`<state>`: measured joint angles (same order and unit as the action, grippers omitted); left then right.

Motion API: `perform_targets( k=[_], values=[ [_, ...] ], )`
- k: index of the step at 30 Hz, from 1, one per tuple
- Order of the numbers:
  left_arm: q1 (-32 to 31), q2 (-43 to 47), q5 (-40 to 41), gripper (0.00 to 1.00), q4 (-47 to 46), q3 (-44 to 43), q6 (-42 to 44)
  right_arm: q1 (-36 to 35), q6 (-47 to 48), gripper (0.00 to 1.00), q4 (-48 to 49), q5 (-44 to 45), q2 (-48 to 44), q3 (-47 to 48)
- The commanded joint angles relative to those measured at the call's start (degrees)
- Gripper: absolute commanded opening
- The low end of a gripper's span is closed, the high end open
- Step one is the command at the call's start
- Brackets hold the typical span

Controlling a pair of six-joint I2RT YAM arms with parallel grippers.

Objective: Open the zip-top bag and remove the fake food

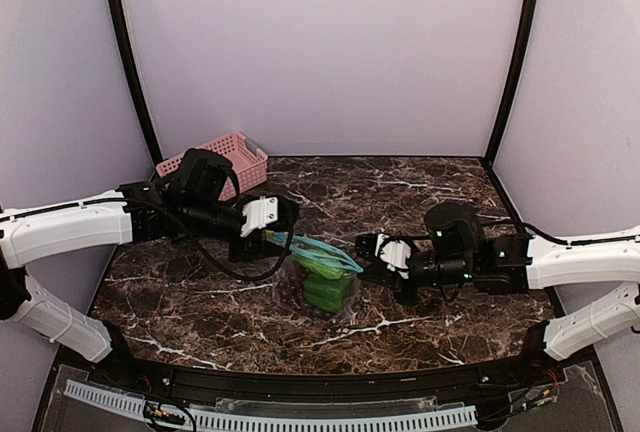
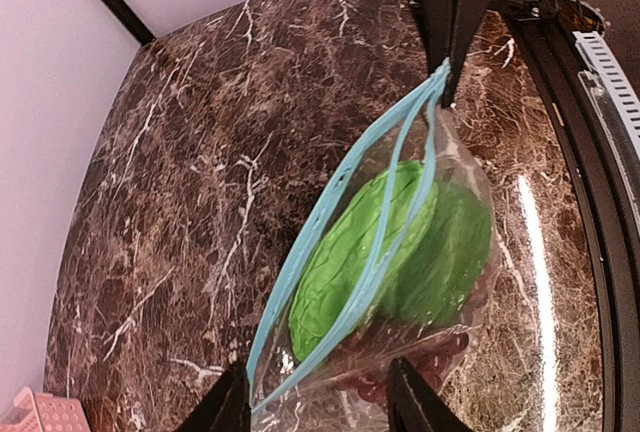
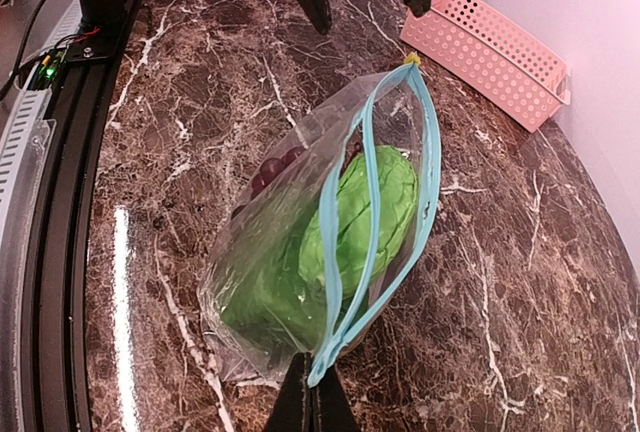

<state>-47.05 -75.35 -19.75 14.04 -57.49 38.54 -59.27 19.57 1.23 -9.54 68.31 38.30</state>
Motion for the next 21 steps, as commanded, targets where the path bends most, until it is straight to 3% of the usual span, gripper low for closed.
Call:
perform_targets(
  k=[1,7,13,15,18,21],
  values=[
    [0.0,-0.3,-7.6,0.43,2.3,-1.4,4.8,-0.7,0.3,0.00,0.2,1.2,-0.5,1.3],
    [-1.2,-4.8,-5.4,0.51,2.5,-4.0,7.3,-0.7,0.2,0.00,0.6,0.6,-0.6,1.1],
    [-2.5,-10.4,-4.2,0.50,4.3,-7.5,10.0,-0.7,0.3,0.00,0.5,0.7,-0.5,1.2],
    [-3.2,-11.8,-3.5,0.45,5.1,-8.2,10.6,-0.7,0.3,0.00,0.4,0.7,-0.6,1.2],
    [-4.9,-13.0,-1.5,0.25,6.4,-8.2,12.1,-0.8,0.2,0.00,0.5,1.1,-0.8,1.0],
    [-6.2,-11.8,2.1,0.13,5.9,-6.5,12.6,-0.7,-0.1,0.00,0.6,1.3,-0.7,0.7]
  ],
)
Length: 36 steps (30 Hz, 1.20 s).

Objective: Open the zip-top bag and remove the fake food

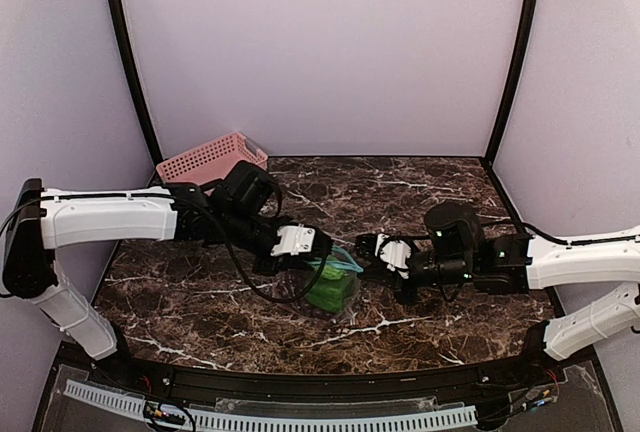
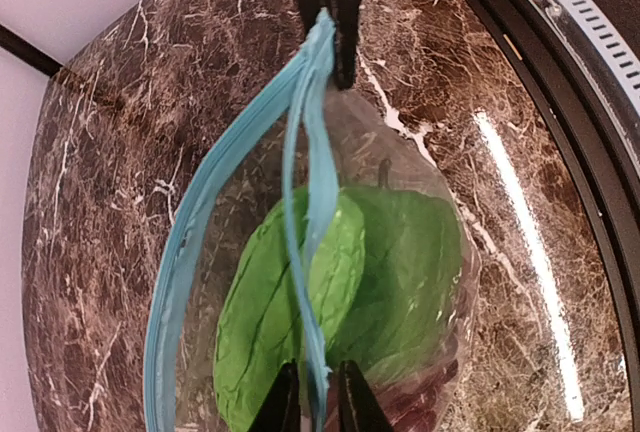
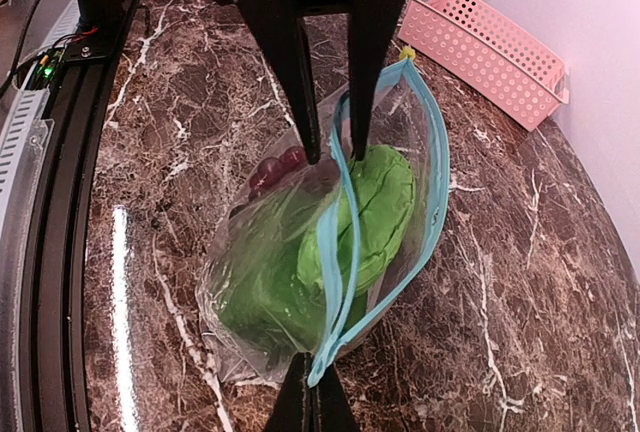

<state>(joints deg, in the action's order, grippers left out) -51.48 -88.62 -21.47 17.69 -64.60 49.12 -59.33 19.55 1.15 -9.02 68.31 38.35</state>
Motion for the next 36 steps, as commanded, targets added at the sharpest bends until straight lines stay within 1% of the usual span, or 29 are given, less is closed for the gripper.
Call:
perform_targets(
  k=[1,3,5,6,8,11,14,15,17,20,21,23,26,27,29,36],
  values=[
    [-2.3,2.7,4.8,0.08,1.6,2.1,1.9,-0.8,-0.3,0.00,0.8,0.7,-0.6,0.6],
    [-2.7,4.6,6.1,0.03,-0.4,4.1,1.6,-0.8,-0.5,0.00,0.8,0.6,-0.4,0.5],
    [-2.9,6.3,7.2,0.01,-1.4,5.5,1.3,-0.7,-1.0,0.01,0.5,0.4,-0.4,0.7],
    [-3.0,6.8,7.5,0.01,-2.0,5.9,1.1,-0.8,-1.4,0.07,0.4,0.5,-0.6,0.8],
    [-3.4,9.2,8.0,0.01,-3.2,7.3,1.4,-0.7,-2.4,0.27,0.1,-0.3,-1.2,1.0],
    [-4.0,10.9,9.2,0.01,-5.1,9.6,2.4,-0.6,-4.8,0.50,-0.9,-1.1,-2.7,1.9],
    [-4.9,11.9,10.2,0.01,-5.7,11.0,3.9,-0.1,-7.1,0.63,-2.7,-2.4,-4.2,3.3],
    [-5.1,12.0,10.7,0.01,-6.1,11.3,4.1,0.2,-8.1,0.69,-2.7,-2.8,-4.8,3.7],
    [-5.8,12.2,11.4,0.01,-6.2,11.8,4.8,1.1,-10.0,0.77,-2.5,-3.0,-6.2,4.6],
    [-7.0,12.5,12.4,0.01,-6.3,12.4,5.8,3.1,-12.8,0.96,-2.8,-3.7,-6.8,6.6],
    [-7.2,12.5,12.7,0.01,-6.3,12.5,5.9,3.7,-14.0,0.98,-3.2,-3.5,-6.1,7.9],
    [-7.9,12.6,13.2,0.01,-6.4,12.7,6.3,4.9,-15.4,0.99,-6.8,-5.4,-3.1,11.9],
    [-9.3,12.6,15.2,0.01,-6.4,13.2,7.3,5.4,-16.2,0.98,-15.9,-5.2,4.3,21.5],
    [-9.6,12.5,15.6,0.01,-6.4,13.3,7.6,5.4,-16.0,0.96,-19.1,-5.3,6.7,25.7],
    [-10.2,12.5,16.1,0.01,-6.4,13.5,7.8,5.4,-15.7,0.91,-23.6,-6.3,10.3,30.2],
    [-11.1,13.1,16.5,0.01,-6.3,13.8,8.2,5.2,-15.0,0.67,-31.4,-12.3,18.5,39.9]
  ],
)
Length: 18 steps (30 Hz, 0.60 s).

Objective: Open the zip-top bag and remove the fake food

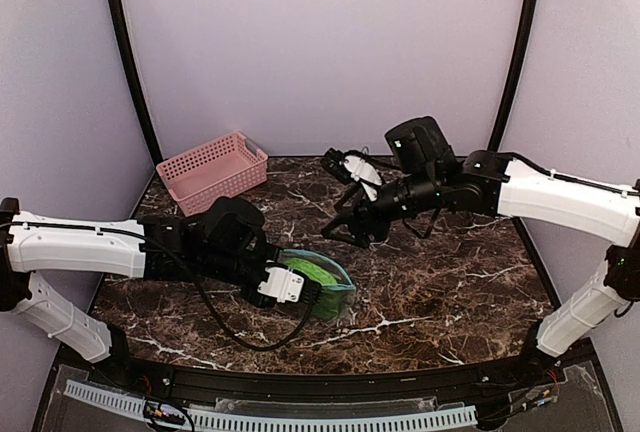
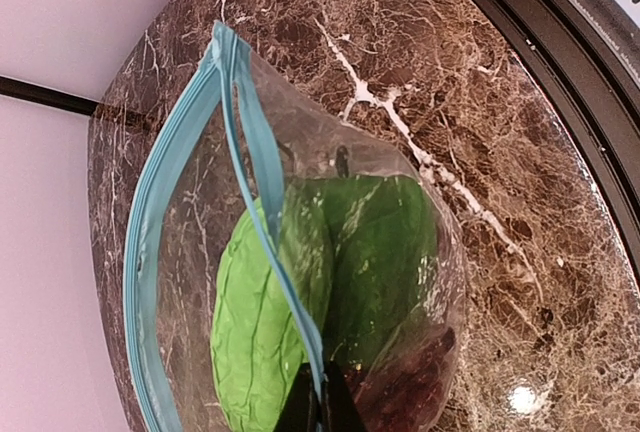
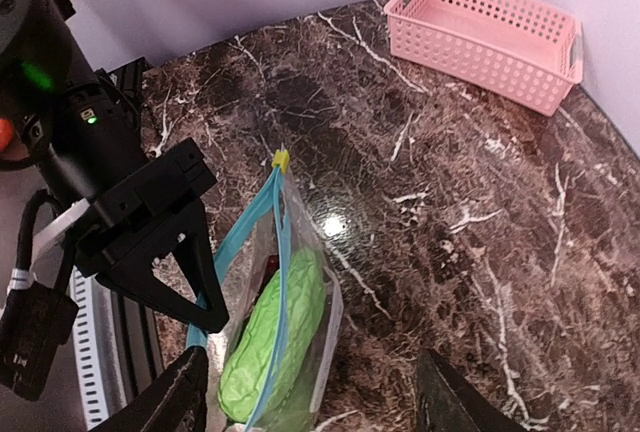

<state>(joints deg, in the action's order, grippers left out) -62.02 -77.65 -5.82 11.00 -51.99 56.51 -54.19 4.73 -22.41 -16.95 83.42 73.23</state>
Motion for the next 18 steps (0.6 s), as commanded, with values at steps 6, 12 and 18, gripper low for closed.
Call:
perform_targets(
  k=[6,12,18],
  values=[
    [-0.9,2.7,0.8,0.01,0.4,1.4,1.0,-1.4,1.6,0.59,-12.2,-5.7,9.2,10.4],
    [-1.1,2.6,0.9,0.01,0.4,1.6,1.0,-2.8,3.7,0.57,-15.8,-6.0,14.3,14.8],
    [-1.1,2.7,0.8,0.01,0.3,1.8,1.0,-3.5,4.2,0.49,-17.3,-5.2,16.8,16.4]
  ],
)
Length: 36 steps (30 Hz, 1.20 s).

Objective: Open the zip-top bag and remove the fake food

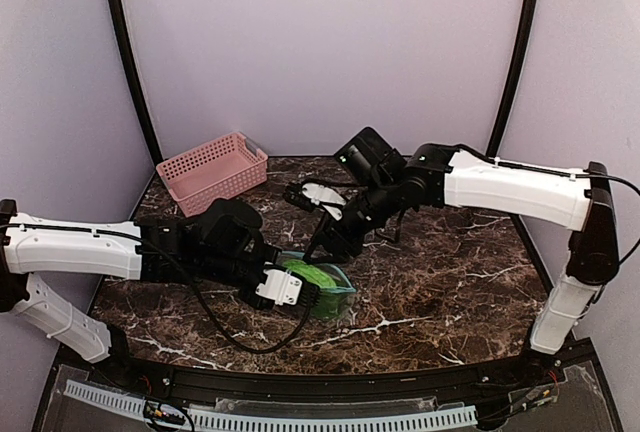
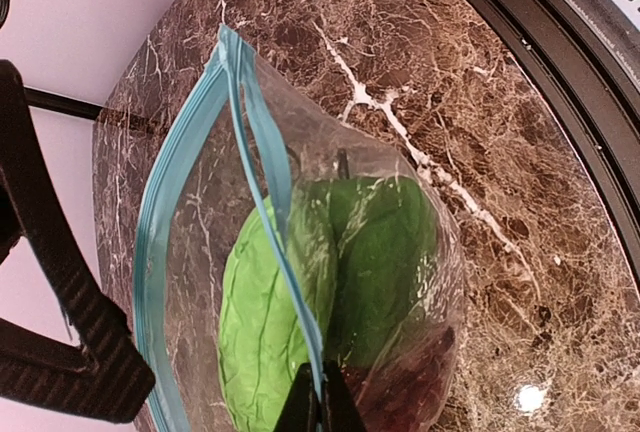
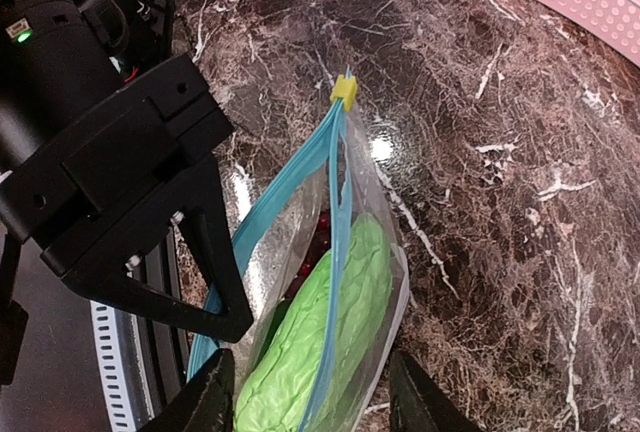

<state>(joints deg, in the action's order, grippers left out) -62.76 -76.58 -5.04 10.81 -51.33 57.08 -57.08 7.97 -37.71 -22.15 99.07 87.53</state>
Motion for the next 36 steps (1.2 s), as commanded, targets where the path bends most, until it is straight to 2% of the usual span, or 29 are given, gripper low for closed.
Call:
perform_targets(
  k=[1,4,9,13,14,18,24,31,36],
  values=[
    [-0.4,1.6,-0.1,0.01,0.6,1.2,0.5,-0.5,1.0,0.46,-2.3,0.4,1.5,2.3],
    [-0.4,1.7,0.0,0.01,0.6,1.2,0.4,-0.6,1.3,0.39,-3.0,0.6,2.3,2.7],
    [-0.4,1.5,0.1,0.01,0.6,1.2,0.3,-0.6,1.5,0.21,-3.1,1.5,2.7,2.7],
    [-0.5,1.2,0.4,0.01,0.5,1.2,0.3,-0.6,1.0,0.02,-3.1,3.2,3.1,2.7],
    [-0.5,1.1,0.7,0.01,0.4,1.2,0.3,-0.5,0.9,0.00,-3.1,3.7,3.1,2.7],
    [-0.5,0.4,3.2,0.01,-0.7,1.5,-0.5,0.2,0.0,0.00,-2.3,4.5,1.7,2.0],
    [-0.4,-0.8,8.2,0.03,-8.6,4.0,-2.0,2.5,-2.5,0.00,2.7,8.7,-3.3,-1.8],
    [0.4,-3.4,11.2,0.03,-14.3,4.3,-0.9,5.1,-4.1,0.00,5.6,10.4,-9.2,-4.3],
    [1.2,-5.5,14.2,0.05,-19.7,4.8,1.2,5.2,-4.7,0.00,6.7,11.0,-10.2,-5.6]
  ],
)
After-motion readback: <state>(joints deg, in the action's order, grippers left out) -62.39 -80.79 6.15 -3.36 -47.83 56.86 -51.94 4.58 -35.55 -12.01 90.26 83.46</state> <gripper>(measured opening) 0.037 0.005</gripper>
